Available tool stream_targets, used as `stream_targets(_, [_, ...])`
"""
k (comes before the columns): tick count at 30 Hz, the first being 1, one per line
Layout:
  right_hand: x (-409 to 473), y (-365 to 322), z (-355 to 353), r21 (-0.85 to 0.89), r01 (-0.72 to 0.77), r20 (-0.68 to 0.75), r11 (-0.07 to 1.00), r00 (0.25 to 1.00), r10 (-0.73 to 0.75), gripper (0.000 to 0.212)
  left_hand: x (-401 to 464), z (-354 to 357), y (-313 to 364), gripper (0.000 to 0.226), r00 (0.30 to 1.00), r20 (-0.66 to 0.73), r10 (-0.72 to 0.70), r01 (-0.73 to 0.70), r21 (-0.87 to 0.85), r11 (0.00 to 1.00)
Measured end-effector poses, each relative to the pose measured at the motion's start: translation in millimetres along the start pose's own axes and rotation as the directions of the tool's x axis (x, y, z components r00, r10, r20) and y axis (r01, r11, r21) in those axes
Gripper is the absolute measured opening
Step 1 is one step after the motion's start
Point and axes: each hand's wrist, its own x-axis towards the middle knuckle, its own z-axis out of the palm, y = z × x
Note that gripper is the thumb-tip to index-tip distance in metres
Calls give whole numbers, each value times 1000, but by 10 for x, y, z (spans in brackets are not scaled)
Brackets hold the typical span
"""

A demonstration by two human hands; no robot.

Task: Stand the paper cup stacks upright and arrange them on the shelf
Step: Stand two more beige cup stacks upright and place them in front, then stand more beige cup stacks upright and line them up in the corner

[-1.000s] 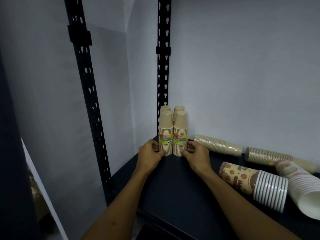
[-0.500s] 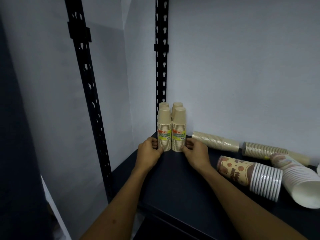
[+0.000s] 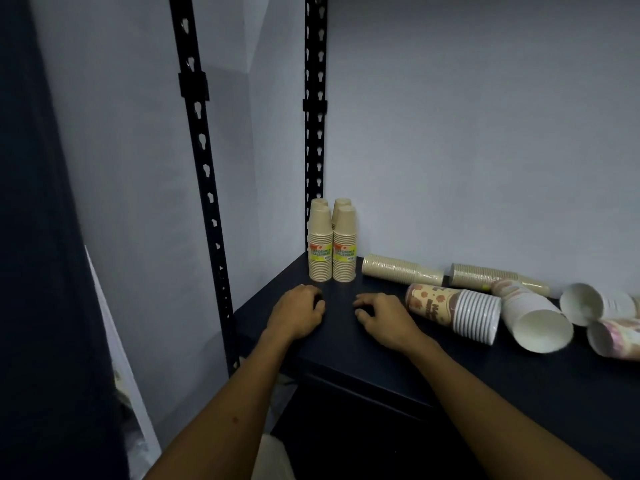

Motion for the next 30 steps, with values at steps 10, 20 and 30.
stream_targets(10, [-816,31,-347,-98,73,35,993,997,-70,33,-673,-104,100,35,995,26,91,-92,15,996])
stream_targets(20, [-1224,259,-807,-193,91,-6,977,996,-94,26,-755,-136,296,35,994,22,105,-105,5,994])
stream_targets(30, [-1398,564,-1601,-23,-73,-243,997,968,66,19,51,-31,925,48,918,-3,397,-397,46,917])
